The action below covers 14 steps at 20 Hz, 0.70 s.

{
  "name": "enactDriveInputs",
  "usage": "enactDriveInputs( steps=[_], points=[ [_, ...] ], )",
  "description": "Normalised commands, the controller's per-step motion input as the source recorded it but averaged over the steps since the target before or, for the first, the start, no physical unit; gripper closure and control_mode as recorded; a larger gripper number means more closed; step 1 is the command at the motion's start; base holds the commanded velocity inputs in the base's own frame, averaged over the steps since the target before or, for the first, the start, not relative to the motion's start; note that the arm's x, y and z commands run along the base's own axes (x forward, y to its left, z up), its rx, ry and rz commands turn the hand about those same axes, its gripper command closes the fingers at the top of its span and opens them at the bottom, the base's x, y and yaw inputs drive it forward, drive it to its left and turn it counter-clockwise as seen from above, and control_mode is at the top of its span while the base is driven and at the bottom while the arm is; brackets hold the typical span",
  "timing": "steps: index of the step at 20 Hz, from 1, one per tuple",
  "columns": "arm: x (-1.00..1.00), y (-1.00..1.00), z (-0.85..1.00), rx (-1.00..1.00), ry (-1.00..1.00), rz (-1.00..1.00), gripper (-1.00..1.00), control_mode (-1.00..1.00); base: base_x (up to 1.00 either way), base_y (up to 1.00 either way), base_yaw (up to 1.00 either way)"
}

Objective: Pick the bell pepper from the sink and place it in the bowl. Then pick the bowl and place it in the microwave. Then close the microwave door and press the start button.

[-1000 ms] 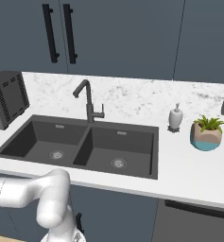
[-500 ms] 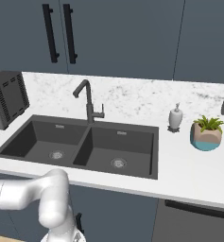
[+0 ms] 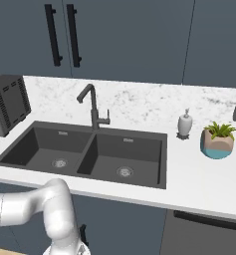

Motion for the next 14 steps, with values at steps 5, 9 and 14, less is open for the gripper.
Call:
enactDriveInputs(
  steps=[5,9,14],
  points=[
    [-0.12,-0.42,0.01,0.00,0.00,-0.02,-1.00,-1.00,0.00,0.00,0.00],
    [0.00,-0.24,0.00,0.00,0.00,0.00,-1.00,-1.00,0.00,0.00,0.00],
    [0.00,-0.10,0.00,0.00,0.00,0.00,-1.00,-1.00,0.00,0.00,0.00]
  ],
)
